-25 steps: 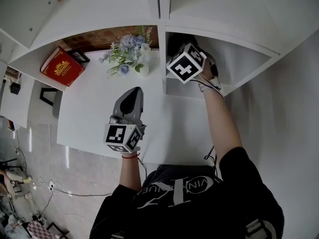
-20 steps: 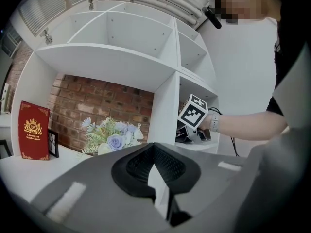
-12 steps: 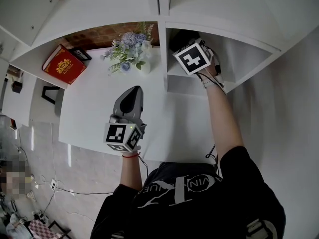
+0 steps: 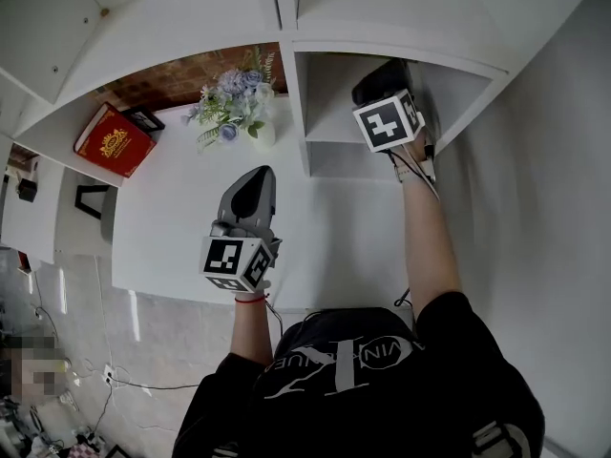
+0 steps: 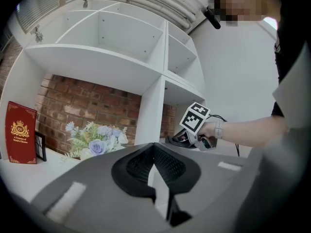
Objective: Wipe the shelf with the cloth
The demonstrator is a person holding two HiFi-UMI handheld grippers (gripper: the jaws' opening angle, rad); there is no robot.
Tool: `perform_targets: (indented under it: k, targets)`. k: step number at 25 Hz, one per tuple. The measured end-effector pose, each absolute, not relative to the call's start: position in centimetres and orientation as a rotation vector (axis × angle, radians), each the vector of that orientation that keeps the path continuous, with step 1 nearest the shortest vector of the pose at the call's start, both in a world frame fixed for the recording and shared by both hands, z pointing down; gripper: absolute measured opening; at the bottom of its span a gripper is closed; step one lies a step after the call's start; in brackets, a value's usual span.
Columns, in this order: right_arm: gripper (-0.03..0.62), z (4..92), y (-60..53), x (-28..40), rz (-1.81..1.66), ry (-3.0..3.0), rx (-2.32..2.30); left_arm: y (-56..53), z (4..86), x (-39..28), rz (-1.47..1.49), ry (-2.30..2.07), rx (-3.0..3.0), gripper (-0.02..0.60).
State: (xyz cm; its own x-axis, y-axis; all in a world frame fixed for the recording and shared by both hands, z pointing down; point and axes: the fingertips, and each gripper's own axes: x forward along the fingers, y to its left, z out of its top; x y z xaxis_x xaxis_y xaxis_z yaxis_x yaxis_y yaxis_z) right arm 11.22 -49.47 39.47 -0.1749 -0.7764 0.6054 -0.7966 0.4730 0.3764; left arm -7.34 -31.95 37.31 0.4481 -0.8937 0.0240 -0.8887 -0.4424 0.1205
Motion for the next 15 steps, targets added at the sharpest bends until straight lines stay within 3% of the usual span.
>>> perform_targets:
  k: [12,13,15]
  targets:
    - [0.011,39.2,-43.8,14.5,0.096,-2.064,1.356,-31.2,36.2,-3.1,-0.096,-1.42,2.69,0.011]
    - [0.024,38.9,-43.1,14.2,0.121,-2.147,1.333,-31.2,36.2,-3.2,-0.098,-1.419,2.69,0.011]
    - [0.186,38.1,-41.7,13.6,0.133,-2.276,1.256,-31.2,36.2,-3.2,-0.101,-1.415,2.69,0.011]
